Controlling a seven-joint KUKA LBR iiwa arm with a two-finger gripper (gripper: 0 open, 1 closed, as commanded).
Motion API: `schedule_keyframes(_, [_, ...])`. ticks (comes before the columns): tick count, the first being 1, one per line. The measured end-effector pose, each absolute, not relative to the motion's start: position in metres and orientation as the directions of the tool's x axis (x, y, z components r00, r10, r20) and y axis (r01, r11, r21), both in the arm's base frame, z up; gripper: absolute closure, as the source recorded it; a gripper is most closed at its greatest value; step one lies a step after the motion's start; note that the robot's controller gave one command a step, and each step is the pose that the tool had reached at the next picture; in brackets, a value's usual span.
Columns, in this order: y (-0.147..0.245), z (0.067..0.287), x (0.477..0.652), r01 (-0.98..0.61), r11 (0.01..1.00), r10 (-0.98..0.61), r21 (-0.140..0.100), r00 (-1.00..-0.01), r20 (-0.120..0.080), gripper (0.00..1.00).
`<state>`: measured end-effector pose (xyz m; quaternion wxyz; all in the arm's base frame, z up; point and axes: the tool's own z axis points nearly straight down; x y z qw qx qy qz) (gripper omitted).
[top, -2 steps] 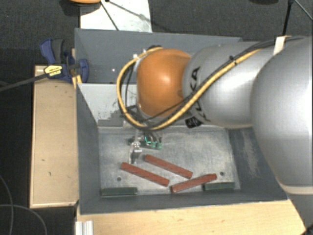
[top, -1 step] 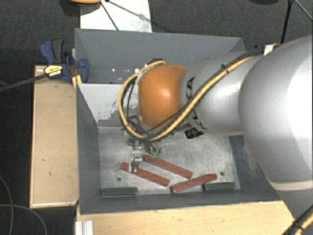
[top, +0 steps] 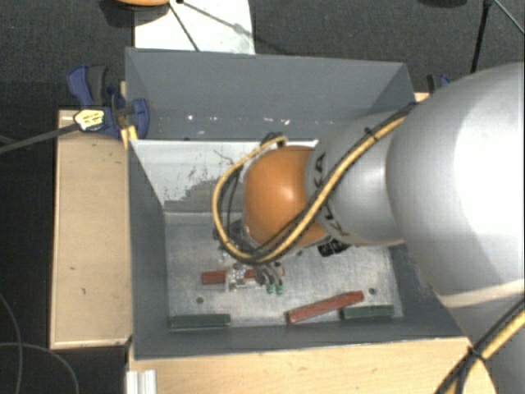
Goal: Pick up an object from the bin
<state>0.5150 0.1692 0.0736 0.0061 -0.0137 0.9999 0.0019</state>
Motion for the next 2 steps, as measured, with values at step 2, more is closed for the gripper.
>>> schedule_keyframes(2, [0.173, 0.207, 0.531, -0.09, 0.996, -0.09, 0.001, -0.996, -0.001, 1.0])
